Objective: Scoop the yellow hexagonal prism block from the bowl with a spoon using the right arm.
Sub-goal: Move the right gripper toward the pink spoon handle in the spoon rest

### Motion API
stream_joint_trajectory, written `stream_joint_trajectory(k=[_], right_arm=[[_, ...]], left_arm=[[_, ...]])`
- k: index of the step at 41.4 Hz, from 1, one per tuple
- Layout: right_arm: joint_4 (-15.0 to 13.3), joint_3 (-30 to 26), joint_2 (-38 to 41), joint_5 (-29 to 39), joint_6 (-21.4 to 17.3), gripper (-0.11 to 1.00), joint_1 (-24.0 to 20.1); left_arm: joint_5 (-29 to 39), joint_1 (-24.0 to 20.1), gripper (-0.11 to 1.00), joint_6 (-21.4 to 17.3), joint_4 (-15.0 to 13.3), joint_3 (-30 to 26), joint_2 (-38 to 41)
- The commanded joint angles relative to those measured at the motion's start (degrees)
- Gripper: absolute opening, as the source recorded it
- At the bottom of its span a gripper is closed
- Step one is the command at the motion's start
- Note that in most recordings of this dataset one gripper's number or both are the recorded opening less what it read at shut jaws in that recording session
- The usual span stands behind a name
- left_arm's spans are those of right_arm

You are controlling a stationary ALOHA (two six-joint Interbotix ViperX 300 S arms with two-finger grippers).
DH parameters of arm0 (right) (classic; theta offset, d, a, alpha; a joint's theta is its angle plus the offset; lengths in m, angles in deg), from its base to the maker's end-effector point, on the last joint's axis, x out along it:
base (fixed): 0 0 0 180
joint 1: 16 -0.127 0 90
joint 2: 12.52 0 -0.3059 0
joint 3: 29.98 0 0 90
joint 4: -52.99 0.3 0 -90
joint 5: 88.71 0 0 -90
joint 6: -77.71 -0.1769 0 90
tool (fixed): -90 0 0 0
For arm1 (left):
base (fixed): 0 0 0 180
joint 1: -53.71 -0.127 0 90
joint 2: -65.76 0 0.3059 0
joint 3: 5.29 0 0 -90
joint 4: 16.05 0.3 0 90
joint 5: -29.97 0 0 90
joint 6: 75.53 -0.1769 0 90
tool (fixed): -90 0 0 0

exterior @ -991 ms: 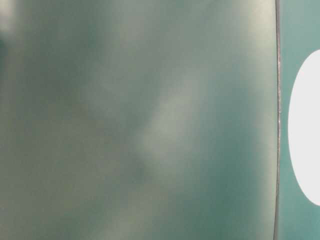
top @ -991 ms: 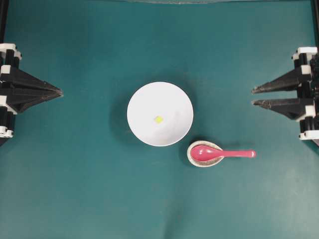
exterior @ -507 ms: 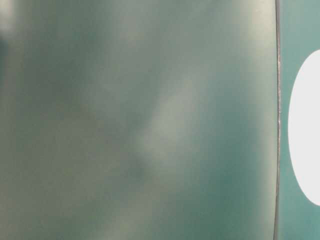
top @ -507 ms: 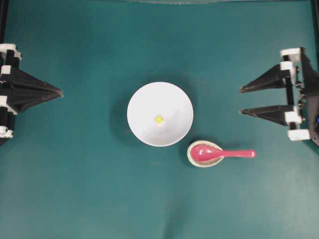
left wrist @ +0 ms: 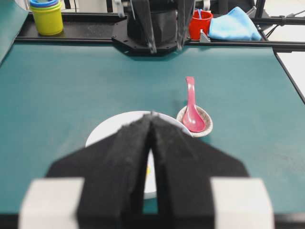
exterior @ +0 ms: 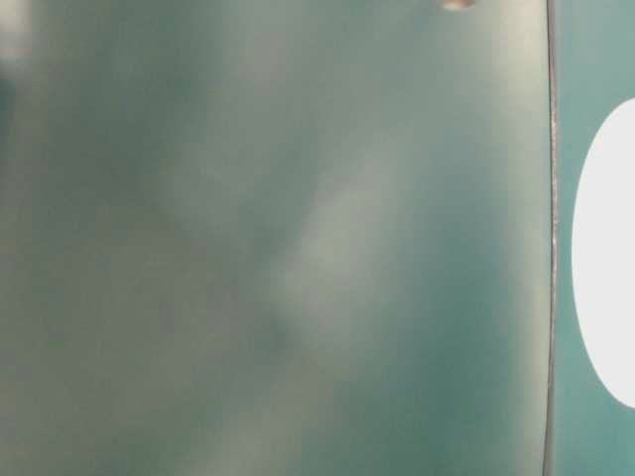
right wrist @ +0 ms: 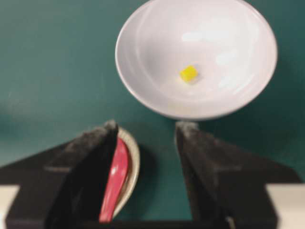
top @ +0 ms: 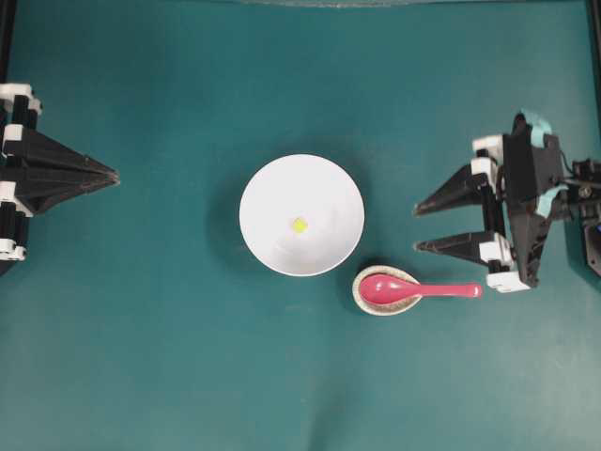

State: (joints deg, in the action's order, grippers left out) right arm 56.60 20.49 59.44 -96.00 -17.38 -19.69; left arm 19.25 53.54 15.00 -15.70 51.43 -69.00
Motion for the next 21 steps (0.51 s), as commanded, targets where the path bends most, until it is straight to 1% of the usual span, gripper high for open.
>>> stream_joint_trajectory(k=[1,8,11,14,18,21], right_arm=[[1.1,2.2,1.1,-6.7,0.0,0.57,-1.5],[4.6,7.4,5.0,-16.7,-0.1,0.57,-4.9],[6.4,9.1,7.1,-21.2,-0.1,0.57,-6.5],[8.9,11.0,10.0,-26.3,-0.1,0.57,-8.2],[11.9,12.5,14.1,-33.1,0.0,0.56,-10.5],[13.4,12.8,17.1,-37.1,0.0,0.57,-12.0]], left_arm=[[-0.2,0.0,0.0,0.1,0.1,-1.5,0.5],[-0.1,-0.1,0.0,0.1,0.2,-1.5,0.5],[-0.2,0.0,0.0,0.1,0.1,-1.5,0.6],[-0.1,0.0,0.0,0.1,0.2,-1.5,0.6],[-0.1,0.0,0.0,0.1,0.2,-1.5,0.6],[-0.1,0.0,0.0,0.1,0.2,-1.5,0.7]])
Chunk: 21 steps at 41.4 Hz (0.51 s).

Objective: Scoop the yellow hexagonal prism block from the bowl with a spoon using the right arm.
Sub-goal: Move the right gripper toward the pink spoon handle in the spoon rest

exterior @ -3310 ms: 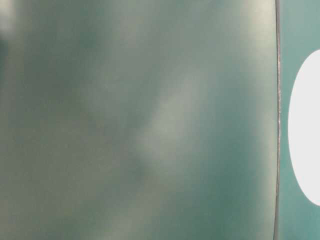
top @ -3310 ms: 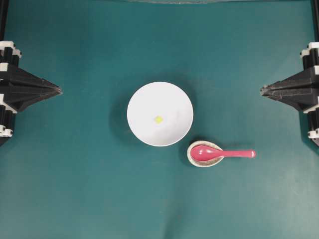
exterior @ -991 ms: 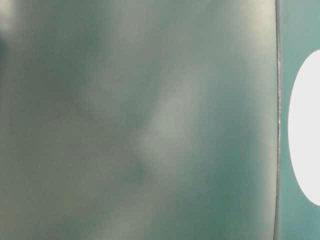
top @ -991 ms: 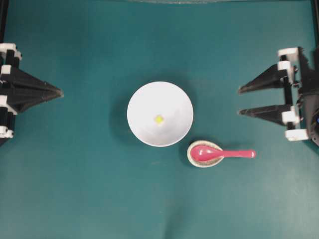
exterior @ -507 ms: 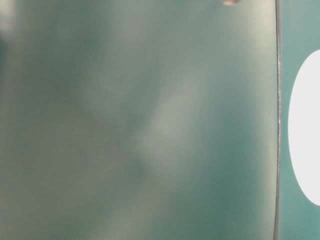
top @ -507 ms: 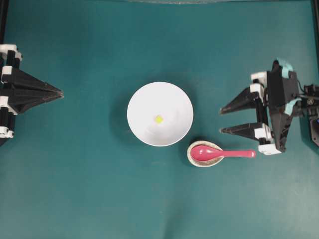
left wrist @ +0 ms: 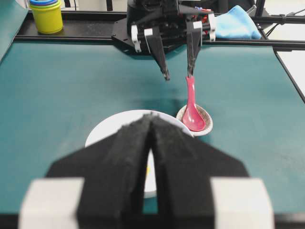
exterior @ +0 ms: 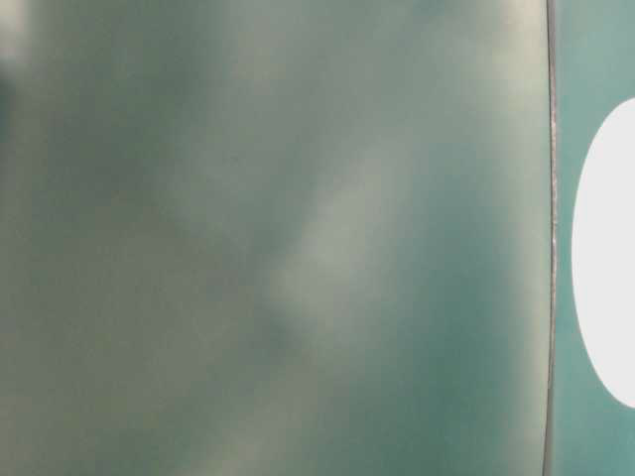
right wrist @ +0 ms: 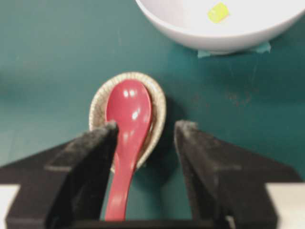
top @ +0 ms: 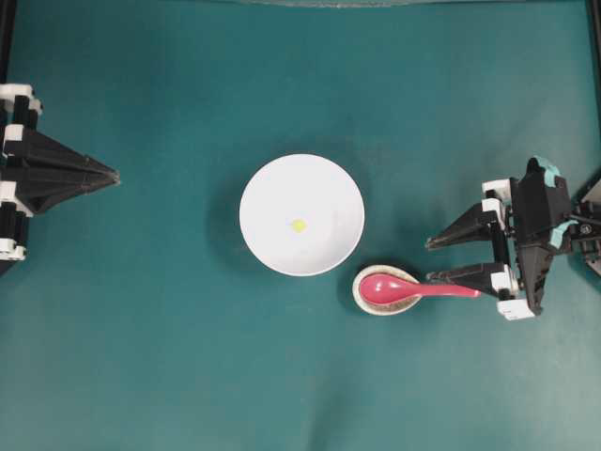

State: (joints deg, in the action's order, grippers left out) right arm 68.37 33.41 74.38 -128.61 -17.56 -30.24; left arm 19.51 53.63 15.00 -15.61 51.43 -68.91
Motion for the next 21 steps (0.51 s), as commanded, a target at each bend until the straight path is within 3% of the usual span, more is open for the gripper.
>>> stream_joint_trajectory(k=[1,12,21], right_arm=[[1.9,0.0,2.9,-5.5,0.2,0.57,-1.9],[7.1,-0.2,12.9,-18.4,0.2,0.56,-9.0],[11.3,0.0,16.3,-24.3,0.2,0.56,-13.4]], left_arm=[[-0.4,-0.1,0.0,0.1,0.1,-1.5,0.6],[0.5,-0.1,0.0,0.3,0.0,-1.5,0.6],[1.0,-0.1,0.0,0.3,0.1,-1.4,0.6]])
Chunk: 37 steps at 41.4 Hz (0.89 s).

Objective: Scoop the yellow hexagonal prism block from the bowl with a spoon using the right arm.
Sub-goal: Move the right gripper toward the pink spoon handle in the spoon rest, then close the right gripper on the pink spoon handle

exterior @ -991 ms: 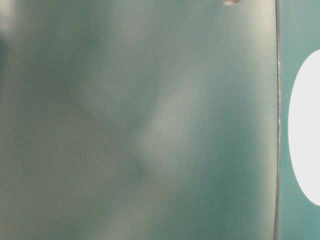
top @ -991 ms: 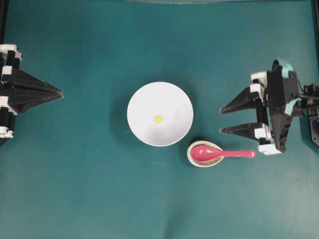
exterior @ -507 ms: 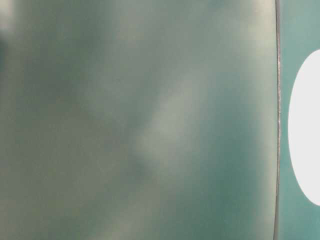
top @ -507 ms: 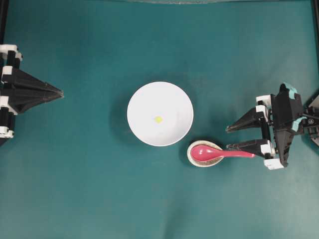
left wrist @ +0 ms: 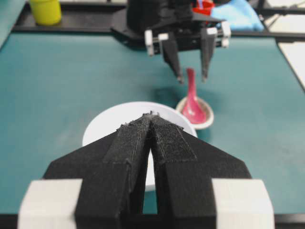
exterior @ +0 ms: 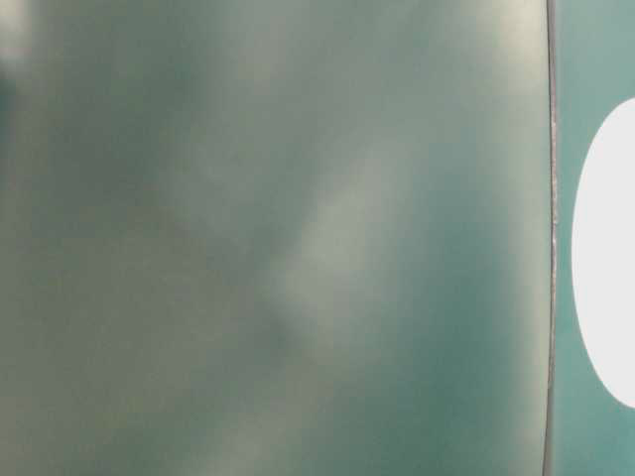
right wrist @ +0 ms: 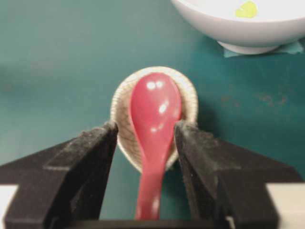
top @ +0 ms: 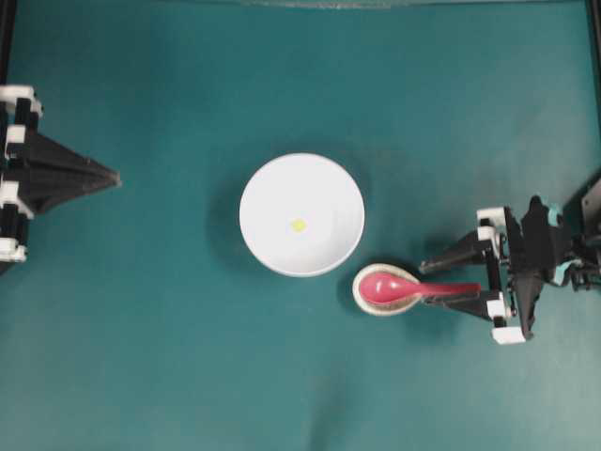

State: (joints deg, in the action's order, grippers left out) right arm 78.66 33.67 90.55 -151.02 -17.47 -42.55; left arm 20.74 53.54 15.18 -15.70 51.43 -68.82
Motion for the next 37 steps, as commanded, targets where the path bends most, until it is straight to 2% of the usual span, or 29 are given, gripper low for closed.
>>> stream_joint_trajectory(k=[1,15,22,37], right_arm=[[1.2,-0.3,0.5,-2.5,0.1,0.57,-1.6],[2.1,-0.6,5.3,-5.4,0.1,0.56,-2.3],[4.4,-0.8,7.6,-7.9,0.1,0.56,-3.1],[8.4,-0.4,8.7,-8.0,0.1,0.51,-6.1]], left_arm=[[-0.3,0.0,0.0,0.1,0.2,-1.4,0.5],[-0.1,-0.1,0.0,0.1,0.1,-1.4,0.5],[0.6,0.0,0.0,0.1,0.1,-1.4,0.5],[0.9,0.0,0.0,0.2,0.1,-1.4,0.5]])
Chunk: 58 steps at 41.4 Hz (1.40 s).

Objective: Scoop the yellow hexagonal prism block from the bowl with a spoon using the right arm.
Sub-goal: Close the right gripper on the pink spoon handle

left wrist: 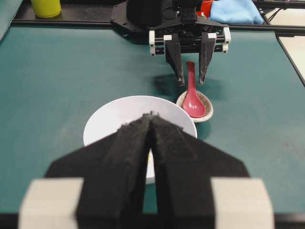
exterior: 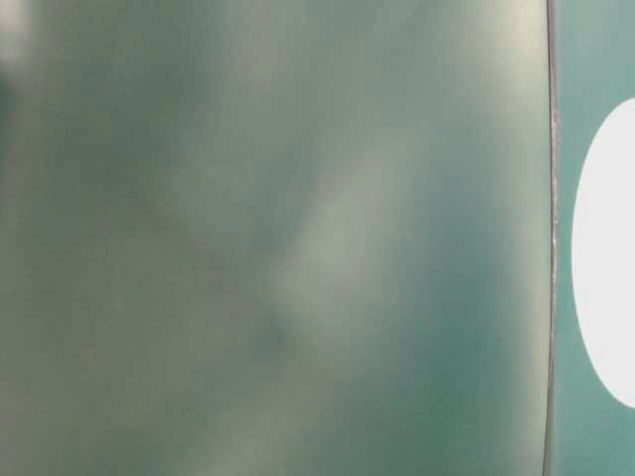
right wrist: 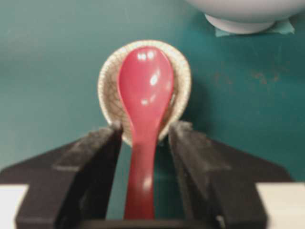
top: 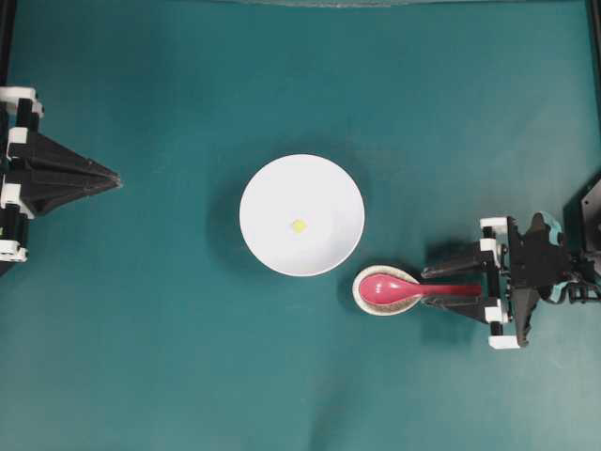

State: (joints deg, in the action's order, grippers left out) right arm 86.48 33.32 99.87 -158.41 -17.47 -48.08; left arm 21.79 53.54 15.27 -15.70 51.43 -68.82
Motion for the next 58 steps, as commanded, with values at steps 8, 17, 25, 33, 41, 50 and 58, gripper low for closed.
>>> stream_joint_trajectory(k=[8,17,25,33,41,50,58], right_arm=[[0.8,-0.4,0.5,-0.4,0.1,0.51,-0.9],[0.9,-0.4,1.1,-0.4,0.1,0.51,-1.0],[0.7,-0.3,1.1,-0.4,0.8,0.5,-1.1],[0.6,-0.2,1.1,-0.4,1.8,0.5,-1.5],[0.6,-0.2,1.1,-0.1,2.0,0.5,-1.5],[0.6,-0.3,1.1,0.2,2.0,0.5,-1.5],[0.6,-0.4,1.1,0.2,2.0,0.5,-1.5]], left_arm=[[-0.2,0.4,0.0,0.1,0.1,-1.4,0.5],[-0.2,0.4,0.0,0.1,0.2,-1.4,0.5],[-0.2,0.4,0.0,0.1,0.2,-1.4,0.5],[-0.2,0.4,0.0,0.1,0.2,-1.4,0.5],[-0.2,0.4,0.0,0.1,0.2,-1.4,0.5],[-0.2,0.4,0.0,0.1,0.1,-1.4,0.5],[-0.2,0.4,0.0,0.1,0.1,-1.4,0.5]])
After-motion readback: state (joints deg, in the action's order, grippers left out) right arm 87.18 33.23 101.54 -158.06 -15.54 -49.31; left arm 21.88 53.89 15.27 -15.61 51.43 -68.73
